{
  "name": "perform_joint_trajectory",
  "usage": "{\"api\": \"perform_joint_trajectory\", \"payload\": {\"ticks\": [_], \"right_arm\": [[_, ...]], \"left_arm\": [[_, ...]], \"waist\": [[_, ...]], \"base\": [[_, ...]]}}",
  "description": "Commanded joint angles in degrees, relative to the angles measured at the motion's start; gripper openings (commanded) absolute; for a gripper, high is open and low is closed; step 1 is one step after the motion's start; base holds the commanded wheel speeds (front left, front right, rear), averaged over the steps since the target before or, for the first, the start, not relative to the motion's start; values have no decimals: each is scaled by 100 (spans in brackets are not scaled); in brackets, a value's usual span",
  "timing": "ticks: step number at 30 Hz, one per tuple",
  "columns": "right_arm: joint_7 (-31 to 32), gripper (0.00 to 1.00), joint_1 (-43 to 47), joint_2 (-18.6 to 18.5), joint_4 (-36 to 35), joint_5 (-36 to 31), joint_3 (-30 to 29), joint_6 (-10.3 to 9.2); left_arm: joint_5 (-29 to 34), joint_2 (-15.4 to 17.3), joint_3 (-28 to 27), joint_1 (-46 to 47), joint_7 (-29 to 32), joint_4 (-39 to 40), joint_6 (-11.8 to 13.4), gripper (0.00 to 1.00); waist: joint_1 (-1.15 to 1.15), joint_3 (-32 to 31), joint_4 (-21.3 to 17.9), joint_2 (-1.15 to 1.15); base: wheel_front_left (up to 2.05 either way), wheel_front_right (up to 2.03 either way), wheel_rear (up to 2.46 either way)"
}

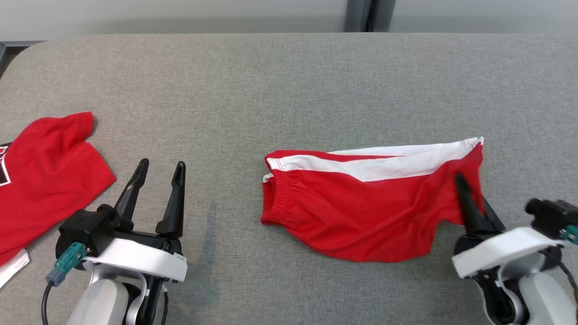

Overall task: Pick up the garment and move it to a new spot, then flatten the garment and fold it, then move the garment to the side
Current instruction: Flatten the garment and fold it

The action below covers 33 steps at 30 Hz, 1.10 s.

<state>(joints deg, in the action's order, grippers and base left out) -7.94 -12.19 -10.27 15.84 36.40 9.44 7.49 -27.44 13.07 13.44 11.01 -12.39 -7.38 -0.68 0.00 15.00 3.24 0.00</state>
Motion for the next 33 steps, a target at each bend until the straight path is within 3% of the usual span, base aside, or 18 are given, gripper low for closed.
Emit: {"api": "perform_joint_trajectory", "payload": {"ticks": [1,10,25,26,27,28,33], "right_arm": [[115,0,-97,73,-169,-120,55,2],[742,0,-662,521,-705,-380,986,2],[586,0,-1302,687,336,164,2760,2],[524,22,-1346,654,358,137,2840,2],[481,86,-1379,604,374,95,2938,2],[424,100,-1398,572,369,74,3030,2],[85,100,-1495,340,230,-229,3308,2]], "left_arm": [[-26,-2,-11,11,-16,30,33,100],[-81,-71,100,88,15,4,-2,100],[-53,-129,164,205,-106,-113,-7,100],[-48,-128,167,214,-113,-117,-8,100],[-45,-128,168,224,-123,-125,-9,100],[-39,-129,170,225,-121,-126,-1,100],[-34,-119,164,221,-138,-143,25,100]], "waist": [[0,-40,44,0],[0,-83,334,0],[0,117,636,0],[0,125,634,0],[0,129,632,0],[0,129,626,0],[0,94,587,0]], "base": [[0,0,0],[0,0,0],[0,0,0],[0,0,0],[0,0,0],[0,0,0],[0,0,0]]}}
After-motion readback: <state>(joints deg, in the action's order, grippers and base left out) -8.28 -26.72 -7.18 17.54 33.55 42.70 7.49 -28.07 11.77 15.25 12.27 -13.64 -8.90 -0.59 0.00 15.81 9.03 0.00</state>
